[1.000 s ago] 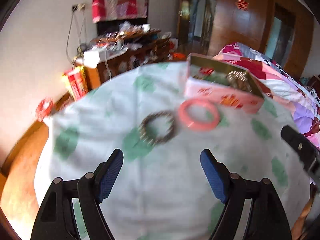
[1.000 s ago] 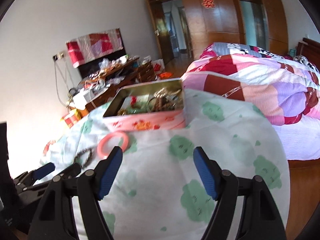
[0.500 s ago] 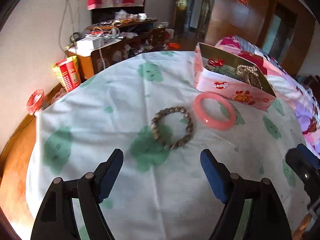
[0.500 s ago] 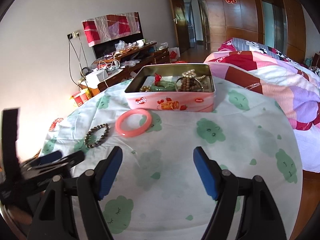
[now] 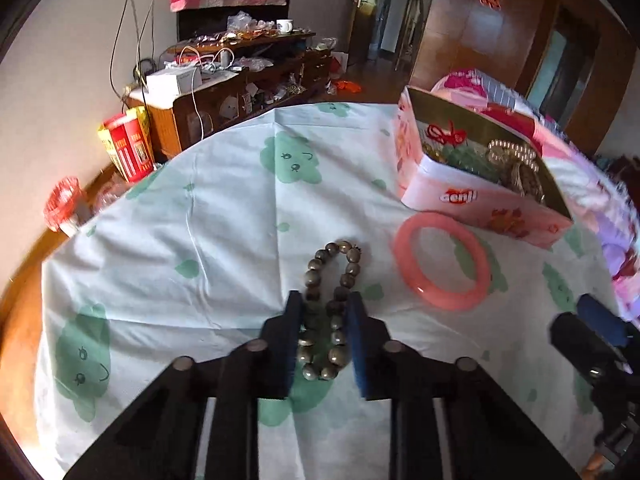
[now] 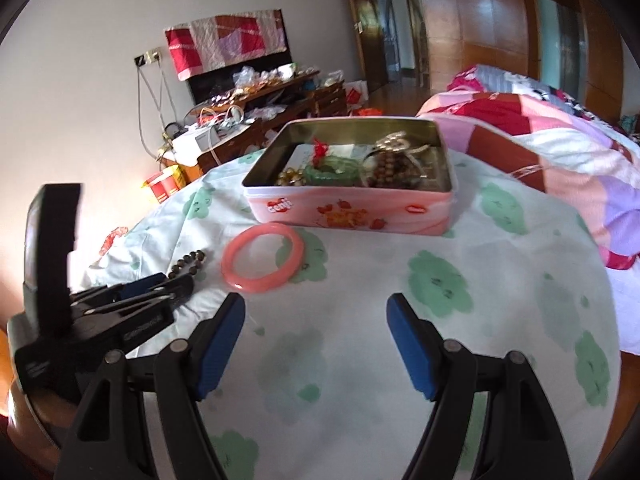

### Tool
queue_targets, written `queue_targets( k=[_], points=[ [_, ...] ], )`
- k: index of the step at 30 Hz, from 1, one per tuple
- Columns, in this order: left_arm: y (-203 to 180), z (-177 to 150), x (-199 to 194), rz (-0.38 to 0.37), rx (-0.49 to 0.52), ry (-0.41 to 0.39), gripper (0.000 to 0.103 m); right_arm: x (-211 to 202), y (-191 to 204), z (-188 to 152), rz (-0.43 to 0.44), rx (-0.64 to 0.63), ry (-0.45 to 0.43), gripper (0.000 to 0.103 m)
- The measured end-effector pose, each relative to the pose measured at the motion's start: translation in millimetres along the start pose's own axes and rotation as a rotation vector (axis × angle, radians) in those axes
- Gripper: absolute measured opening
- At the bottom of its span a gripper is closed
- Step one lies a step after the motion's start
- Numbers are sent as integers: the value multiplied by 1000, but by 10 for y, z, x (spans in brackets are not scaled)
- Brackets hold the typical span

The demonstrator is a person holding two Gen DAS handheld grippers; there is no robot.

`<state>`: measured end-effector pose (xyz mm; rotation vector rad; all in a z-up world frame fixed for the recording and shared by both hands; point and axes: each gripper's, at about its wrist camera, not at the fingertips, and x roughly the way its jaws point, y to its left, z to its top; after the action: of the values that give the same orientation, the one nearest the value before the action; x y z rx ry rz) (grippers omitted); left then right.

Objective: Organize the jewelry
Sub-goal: 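Grasp the dark bead bracelet with left gripper while right gripper moves to the pink bangle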

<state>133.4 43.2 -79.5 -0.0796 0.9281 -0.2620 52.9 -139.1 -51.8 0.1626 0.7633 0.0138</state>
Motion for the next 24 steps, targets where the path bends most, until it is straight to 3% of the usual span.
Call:
queue_targets(
  k=[3, 9, 10, 11, 14, 18, 21, 24],
  points=[
    [80, 4, -25, -39, -51, -10, 17, 140, 53, 67, 19, -20, 24, 76],
    [67, -46, -234, 18, -63, -103, 17, 492, 142, 186, 76, -20, 102, 80],
    [61, -58, -294, 32, -60, -129, 16, 555, 184, 203, 74, -36, 115, 81],
    [54, -72, -369, 47, -60, -169, 8, 621, 232, 215, 59, -58, 129, 81],
    [91, -83, -463, 86, -86, -222, 8, 778, 367, 235, 46, -105, 157, 81],
    [199, -49, -400, 58, -123, -201, 8, 878, 507, 193, 5, -173, 153, 92],
    [232, -48, -366, 33, -145, -185, 8, 915, 564, 182, -37, -213, 165, 93],
    [271, -54, -352, 18, -169, -177, 8, 881, 513, 186, -52, -203, 154, 81]
  ],
)
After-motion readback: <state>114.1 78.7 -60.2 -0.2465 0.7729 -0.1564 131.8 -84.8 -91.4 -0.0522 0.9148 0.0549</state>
